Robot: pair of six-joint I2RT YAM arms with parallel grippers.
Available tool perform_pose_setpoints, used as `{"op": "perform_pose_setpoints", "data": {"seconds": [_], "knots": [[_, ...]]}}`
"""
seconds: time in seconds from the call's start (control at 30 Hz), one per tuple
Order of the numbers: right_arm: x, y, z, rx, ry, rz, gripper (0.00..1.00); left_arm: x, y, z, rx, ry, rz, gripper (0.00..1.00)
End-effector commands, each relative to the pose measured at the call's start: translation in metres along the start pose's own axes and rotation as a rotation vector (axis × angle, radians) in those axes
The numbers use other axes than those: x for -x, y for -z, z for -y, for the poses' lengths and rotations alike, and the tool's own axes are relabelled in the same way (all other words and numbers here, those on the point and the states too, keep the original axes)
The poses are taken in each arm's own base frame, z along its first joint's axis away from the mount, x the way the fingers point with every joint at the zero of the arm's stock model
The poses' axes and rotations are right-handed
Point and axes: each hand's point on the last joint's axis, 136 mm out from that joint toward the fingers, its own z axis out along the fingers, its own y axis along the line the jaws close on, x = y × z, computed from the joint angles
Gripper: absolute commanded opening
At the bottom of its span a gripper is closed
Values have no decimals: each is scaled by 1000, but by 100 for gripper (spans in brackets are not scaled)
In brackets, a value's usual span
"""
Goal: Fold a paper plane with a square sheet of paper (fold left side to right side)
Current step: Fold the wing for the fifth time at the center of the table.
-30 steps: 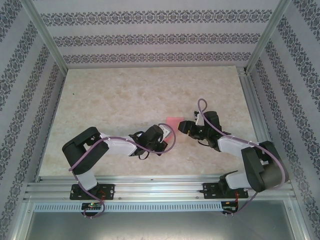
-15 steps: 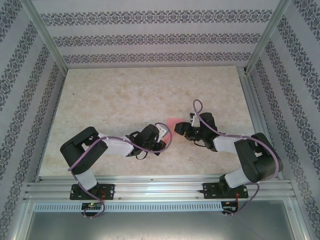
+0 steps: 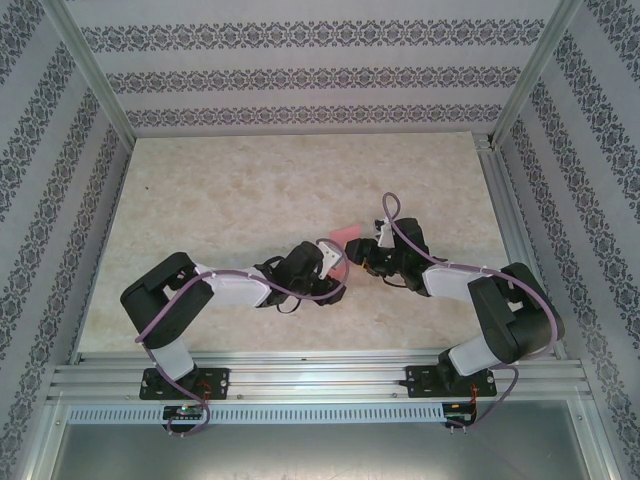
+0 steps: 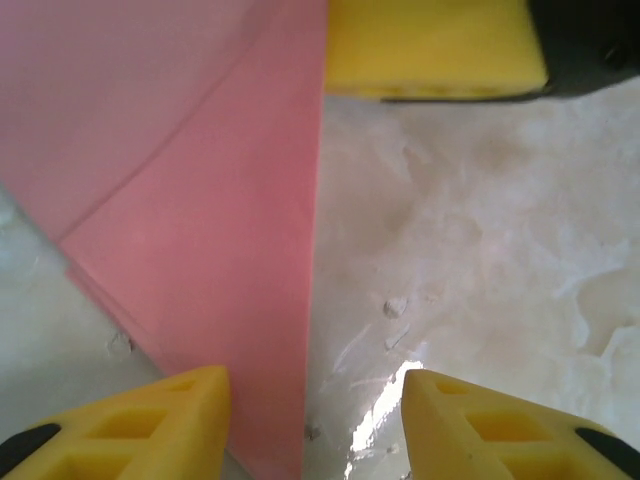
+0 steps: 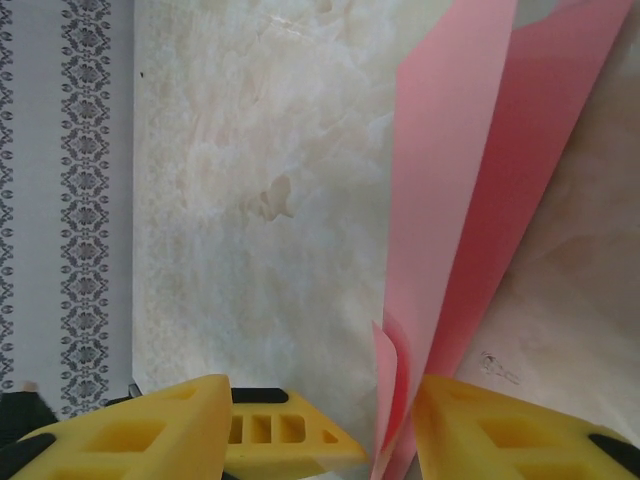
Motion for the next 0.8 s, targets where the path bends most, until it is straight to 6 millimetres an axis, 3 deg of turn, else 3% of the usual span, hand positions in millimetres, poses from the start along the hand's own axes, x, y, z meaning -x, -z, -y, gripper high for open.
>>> {"op": "perform_pose_setpoints", "data": {"seconds": [0.0, 0.23, 0.53, 0.63, 0.77], "knots": [[6, -3, -3, -9, 6, 13, 51, 23, 2, 2, 3, -23, 27, 52], [7, -3, -5, -7, 5, 15, 50, 40, 2, -1, 43, -39, 40, 54], [9, -3, -8, 4, -22, 24, 50, 46, -17, -12, 100, -73, 14, 58], [10, -3, -9, 3, -35, 25, 50, 46, -20, -17, 125, -76, 11, 56], [9, -4, -8, 1, -57, 28, 49, 45, -24, -20, 136, -71, 7, 46]]}}
